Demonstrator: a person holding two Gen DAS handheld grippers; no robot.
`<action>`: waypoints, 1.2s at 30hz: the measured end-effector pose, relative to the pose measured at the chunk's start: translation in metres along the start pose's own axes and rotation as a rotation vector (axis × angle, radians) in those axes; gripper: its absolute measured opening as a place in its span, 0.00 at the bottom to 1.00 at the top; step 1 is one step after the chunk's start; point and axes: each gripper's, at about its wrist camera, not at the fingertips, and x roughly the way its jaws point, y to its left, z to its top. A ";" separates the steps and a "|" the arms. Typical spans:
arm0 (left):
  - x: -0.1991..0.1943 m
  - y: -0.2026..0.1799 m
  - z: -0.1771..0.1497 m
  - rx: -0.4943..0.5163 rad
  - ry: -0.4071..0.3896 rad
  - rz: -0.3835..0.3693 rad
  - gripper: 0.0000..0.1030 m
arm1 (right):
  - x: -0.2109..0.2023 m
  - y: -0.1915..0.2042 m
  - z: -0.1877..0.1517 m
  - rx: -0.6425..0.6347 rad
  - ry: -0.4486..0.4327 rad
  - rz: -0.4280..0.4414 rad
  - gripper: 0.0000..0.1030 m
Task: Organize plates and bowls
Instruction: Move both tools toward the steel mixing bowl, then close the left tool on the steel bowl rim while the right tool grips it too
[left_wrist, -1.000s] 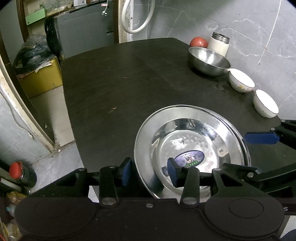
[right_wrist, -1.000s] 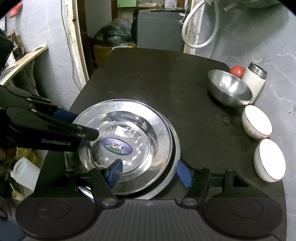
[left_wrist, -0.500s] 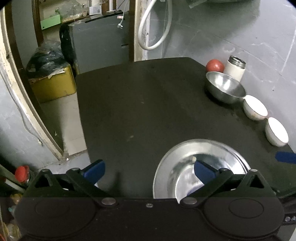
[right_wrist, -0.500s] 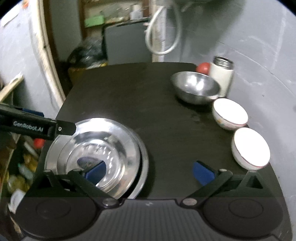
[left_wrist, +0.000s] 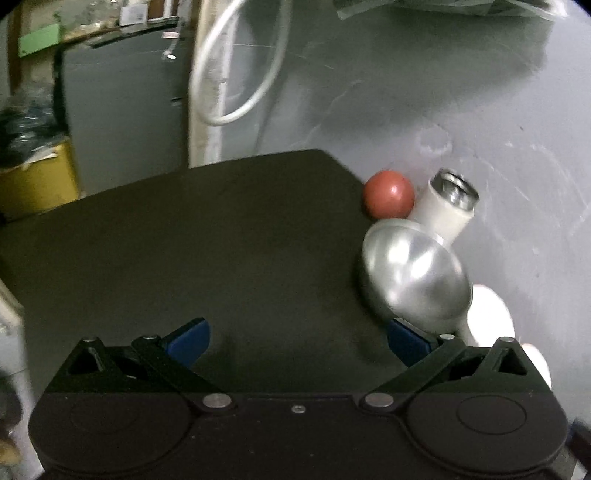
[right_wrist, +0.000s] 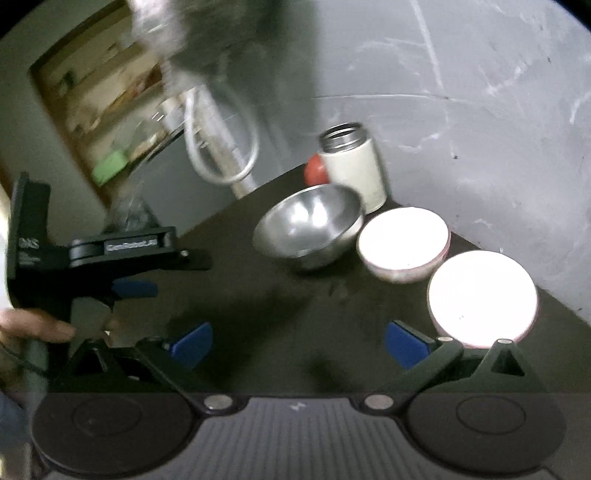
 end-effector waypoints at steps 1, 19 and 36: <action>0.012 -0.003 0.010 0.001 0.002 -0.014 0.99 | 0.006 -0.003 0.005 0.037 -0.009 0.003 0.99; 0.101 -0.025 0.052 0.114 0.095 -0.070 0.84 | 0.076 -0.013 0.029 0.280 -0.010 -0.104 0.80; 0.097 -0.031 0.038 0.071 0.093 -0.157 0.12 | 0.090 -0.020 0.032 0.416 -0.014 -0.104 0.45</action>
